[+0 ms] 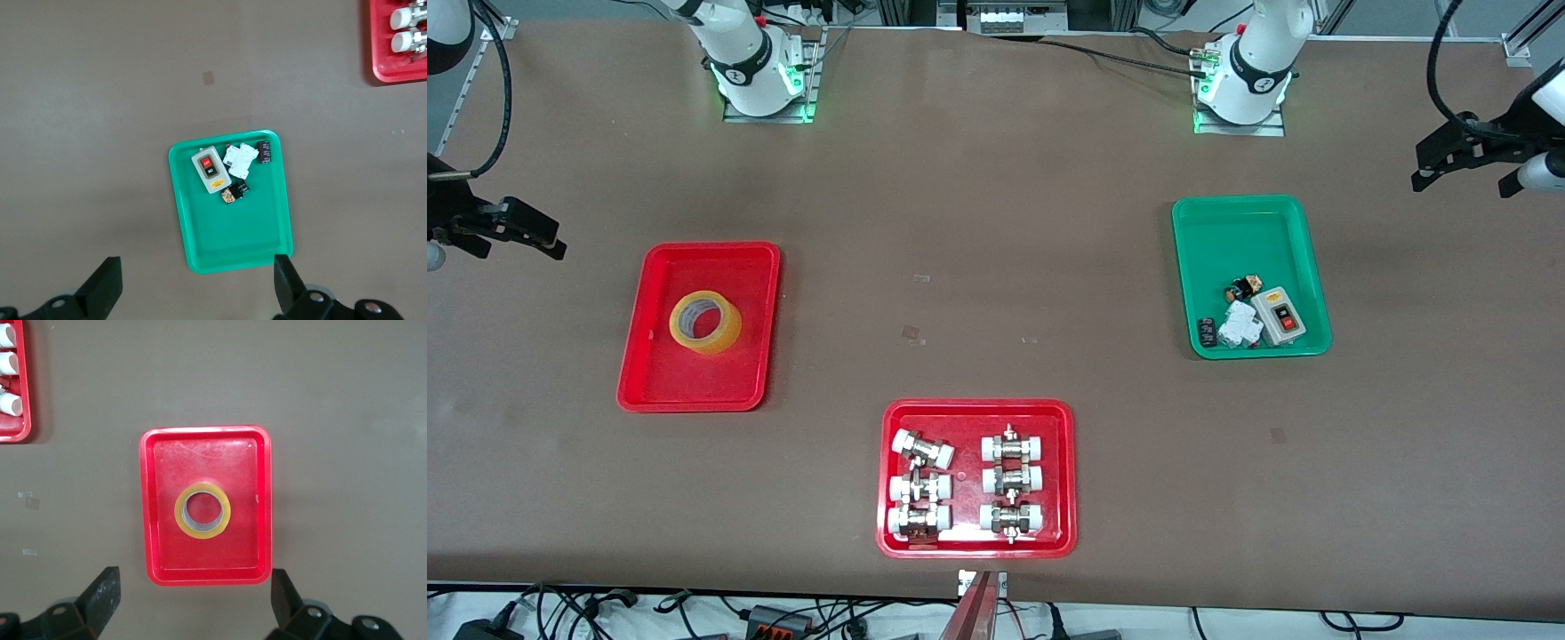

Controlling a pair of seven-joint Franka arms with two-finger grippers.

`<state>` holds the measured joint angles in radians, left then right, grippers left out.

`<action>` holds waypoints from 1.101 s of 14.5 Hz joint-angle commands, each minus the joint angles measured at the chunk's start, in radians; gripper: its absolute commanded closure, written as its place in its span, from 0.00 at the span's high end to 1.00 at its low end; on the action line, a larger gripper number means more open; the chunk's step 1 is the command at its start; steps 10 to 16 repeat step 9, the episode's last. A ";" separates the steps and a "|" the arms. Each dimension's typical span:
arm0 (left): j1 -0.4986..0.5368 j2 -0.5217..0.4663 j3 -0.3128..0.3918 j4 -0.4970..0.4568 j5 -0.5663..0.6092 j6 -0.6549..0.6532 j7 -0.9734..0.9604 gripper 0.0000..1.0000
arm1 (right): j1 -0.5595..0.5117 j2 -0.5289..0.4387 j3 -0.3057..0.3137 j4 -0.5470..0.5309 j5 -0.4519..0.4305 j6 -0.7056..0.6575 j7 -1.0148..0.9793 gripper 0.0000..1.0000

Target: Left arm passes tape to right arm into tray

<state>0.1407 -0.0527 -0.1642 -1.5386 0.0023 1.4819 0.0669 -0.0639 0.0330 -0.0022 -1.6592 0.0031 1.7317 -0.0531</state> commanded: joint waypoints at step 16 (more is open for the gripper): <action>0.011 0.027 0.005 0.043 0.011 -0.020 0.005 1.00 | -0.005 -0.022 0.014 -0.014 0.001 -0.038 -0.010 1.00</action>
